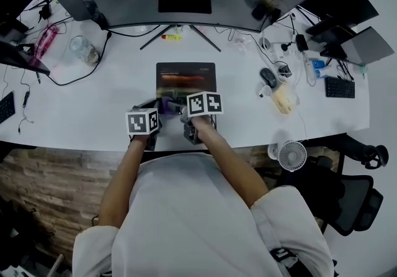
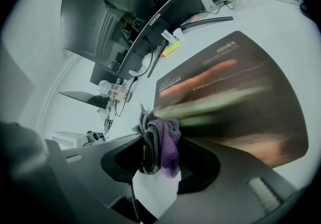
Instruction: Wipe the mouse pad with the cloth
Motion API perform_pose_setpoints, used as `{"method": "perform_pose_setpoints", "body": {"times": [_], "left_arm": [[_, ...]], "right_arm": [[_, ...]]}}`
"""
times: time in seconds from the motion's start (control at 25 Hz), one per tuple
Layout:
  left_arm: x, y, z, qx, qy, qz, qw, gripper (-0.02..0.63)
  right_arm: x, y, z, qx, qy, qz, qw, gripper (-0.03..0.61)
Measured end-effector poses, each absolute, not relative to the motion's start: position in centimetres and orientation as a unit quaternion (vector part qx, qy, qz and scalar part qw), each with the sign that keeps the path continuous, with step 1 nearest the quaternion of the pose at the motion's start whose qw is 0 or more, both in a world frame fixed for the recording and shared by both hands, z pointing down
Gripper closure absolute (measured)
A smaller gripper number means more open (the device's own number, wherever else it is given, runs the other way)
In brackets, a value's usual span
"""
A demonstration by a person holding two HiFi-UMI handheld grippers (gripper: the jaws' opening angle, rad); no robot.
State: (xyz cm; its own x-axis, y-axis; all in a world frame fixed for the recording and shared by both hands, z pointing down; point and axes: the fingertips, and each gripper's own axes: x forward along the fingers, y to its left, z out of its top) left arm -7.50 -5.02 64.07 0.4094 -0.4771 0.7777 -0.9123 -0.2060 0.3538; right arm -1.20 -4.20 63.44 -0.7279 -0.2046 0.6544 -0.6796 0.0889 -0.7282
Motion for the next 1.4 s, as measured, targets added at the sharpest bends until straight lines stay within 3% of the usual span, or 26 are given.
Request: {"method": "perform_pose_setpoints", "body": {"times": [1.4], "left_arm": [[-7.2,-5.1,64.2,0.733,-0.457,0.259,0.433,0.614]], "right_arm": [[8.6,-4.3,63.7,0.333,-0.695,0.602,0.207,0.383]]}}
